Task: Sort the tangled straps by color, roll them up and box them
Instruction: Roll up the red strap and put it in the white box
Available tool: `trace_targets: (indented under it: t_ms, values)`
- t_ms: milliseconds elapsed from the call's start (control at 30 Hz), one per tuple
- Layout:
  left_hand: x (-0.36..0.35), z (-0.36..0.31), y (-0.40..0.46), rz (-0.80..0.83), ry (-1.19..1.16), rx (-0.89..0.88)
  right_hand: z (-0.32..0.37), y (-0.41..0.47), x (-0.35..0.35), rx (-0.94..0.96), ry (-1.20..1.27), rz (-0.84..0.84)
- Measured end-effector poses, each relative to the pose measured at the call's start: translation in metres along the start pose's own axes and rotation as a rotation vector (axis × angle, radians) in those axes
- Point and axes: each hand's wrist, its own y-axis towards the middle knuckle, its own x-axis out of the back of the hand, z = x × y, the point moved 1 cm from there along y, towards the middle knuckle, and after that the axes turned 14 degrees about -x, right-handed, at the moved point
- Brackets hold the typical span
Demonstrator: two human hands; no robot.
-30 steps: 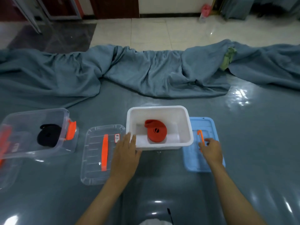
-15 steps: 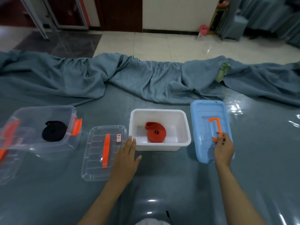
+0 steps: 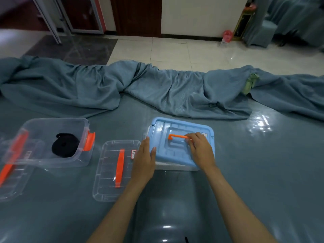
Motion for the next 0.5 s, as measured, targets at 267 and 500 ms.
trace_targets:
  t_ms: [267, 500]
  values:
    - [-0.014, 0.023, -0.02, -0.121, -0.08, 0.038, -0.043, -0.025, 0.016, -0.237, 0.171, -0.142]
    - [-0.026, 0.026, -0.025, -0.12, -0.047, -0.052, -0.046, -0.009, 0.008, -0.319, 0.34, -0.055]
